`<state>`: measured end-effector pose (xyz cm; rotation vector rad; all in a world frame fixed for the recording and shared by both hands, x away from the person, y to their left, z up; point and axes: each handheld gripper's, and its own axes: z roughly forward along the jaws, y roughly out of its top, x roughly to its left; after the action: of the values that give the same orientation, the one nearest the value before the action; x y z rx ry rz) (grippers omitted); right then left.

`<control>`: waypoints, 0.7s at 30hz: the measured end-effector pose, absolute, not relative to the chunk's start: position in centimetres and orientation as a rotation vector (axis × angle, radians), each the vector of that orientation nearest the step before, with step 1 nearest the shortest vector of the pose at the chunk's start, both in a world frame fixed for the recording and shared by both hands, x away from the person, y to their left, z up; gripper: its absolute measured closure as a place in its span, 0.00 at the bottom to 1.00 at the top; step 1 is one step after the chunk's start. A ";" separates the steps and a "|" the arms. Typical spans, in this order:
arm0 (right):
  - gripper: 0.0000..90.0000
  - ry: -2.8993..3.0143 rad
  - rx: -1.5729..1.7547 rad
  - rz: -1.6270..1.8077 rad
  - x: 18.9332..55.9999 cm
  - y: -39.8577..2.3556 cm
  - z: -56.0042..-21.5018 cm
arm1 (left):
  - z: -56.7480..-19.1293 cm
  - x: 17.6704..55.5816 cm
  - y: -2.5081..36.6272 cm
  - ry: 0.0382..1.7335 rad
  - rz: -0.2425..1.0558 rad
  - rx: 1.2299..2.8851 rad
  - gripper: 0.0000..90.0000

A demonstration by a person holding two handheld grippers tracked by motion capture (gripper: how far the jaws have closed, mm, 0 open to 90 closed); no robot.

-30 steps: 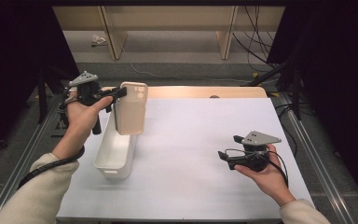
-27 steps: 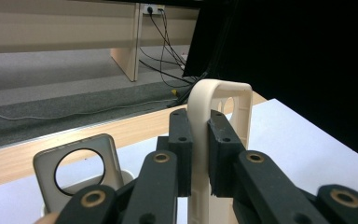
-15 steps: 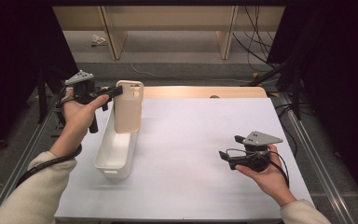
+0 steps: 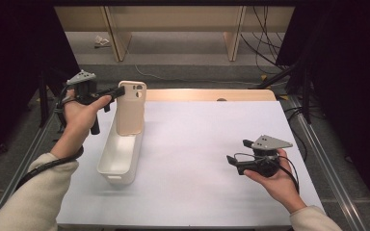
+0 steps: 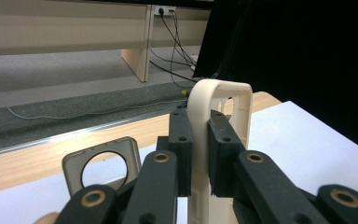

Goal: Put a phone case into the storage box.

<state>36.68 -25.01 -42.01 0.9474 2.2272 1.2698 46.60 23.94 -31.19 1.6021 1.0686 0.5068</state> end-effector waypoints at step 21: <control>0.19 2.223 0.955 1.273 36.7 -25.1 -42.0 | -31.2 47.6 25.1 1.087 0.534 1.594 0.90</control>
<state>36.71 -25.06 -42.02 0.9547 2.2232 1.2731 47.60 25.10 -31.20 1.5941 1.0866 0.5341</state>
